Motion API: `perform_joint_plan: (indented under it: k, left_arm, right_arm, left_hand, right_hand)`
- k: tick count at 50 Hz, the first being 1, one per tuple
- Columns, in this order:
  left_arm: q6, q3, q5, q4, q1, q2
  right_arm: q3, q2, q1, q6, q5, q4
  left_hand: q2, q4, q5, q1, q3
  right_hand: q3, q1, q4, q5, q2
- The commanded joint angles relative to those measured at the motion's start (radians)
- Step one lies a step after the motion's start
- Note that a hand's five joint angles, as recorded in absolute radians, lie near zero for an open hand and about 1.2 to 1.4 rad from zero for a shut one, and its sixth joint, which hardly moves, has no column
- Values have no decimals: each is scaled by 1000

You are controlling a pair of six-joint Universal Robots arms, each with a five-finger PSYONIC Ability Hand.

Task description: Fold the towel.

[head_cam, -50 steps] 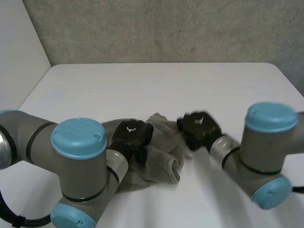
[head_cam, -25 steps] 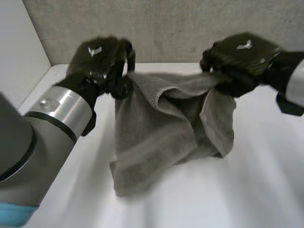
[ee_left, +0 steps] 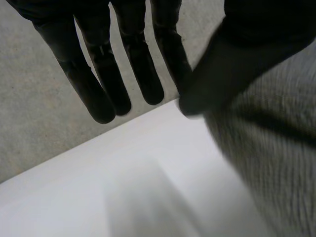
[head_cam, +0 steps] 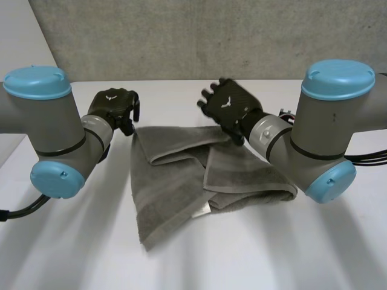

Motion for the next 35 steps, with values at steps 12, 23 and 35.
perform_joint_plan:
  k: [12, 23, 35]
  left_arm:
    - [-12, -198, -9, -4, -71, 240]
    - [2, -355, -13, -3, -215, 231]
    - [2, -324, -46, -3, -321, 86]
  right_arm:
    - [277, -262, -11, 322, 142, 3]
    - [360, -248, -11, 395, 112, 59]
    - [296, -54, -8, 393, 56, 55]
  left_hand:
    - [-903, -884, -1074, -890, -908]
    - [-847, -828, -1018, -834, -852]
    - [-815, -796, -986, -801, -820]
  right_hand:
    - [-70, -68, -76, -53, -72]
    - [86, 88, 81, 104, 85]
    - [213, 215, 208, 231, 211]
